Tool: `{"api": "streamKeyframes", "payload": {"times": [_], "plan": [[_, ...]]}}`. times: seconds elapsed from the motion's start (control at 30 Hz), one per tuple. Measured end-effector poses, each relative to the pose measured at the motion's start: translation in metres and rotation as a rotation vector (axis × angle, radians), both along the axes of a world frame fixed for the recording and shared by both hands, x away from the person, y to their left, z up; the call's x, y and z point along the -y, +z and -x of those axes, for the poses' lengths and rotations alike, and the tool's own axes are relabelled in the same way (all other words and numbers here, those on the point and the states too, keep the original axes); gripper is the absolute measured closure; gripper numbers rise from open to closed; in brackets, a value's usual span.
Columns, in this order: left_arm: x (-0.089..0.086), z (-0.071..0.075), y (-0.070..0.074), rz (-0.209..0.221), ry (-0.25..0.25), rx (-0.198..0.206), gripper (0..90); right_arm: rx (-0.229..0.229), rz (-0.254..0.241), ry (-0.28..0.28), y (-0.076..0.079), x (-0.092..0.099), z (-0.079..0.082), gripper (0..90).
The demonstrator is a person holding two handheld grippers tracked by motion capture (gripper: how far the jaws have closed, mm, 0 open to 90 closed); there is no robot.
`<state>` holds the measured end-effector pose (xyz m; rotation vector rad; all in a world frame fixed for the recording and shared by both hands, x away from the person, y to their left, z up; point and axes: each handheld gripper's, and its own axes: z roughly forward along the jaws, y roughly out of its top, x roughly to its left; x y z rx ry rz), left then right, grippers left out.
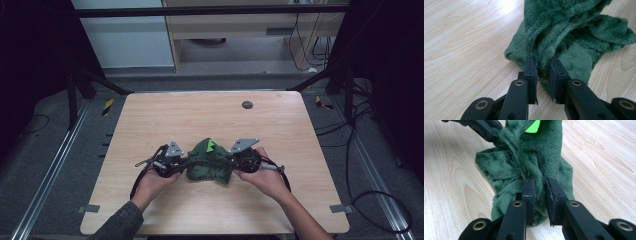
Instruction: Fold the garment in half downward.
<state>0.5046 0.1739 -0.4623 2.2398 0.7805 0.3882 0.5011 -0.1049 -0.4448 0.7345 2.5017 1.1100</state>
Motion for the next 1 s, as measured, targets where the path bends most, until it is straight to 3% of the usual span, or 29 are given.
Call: {"api": "streamKeyframes", "payload": {"times": [1.0], "plan": [[-0.005, 0.01, -0.004, 0.047, 0.012, 0.011, 76.8, -0.009, -0.008, 0.016, -0.005, 0.007, 0.016, 77.6]]}}
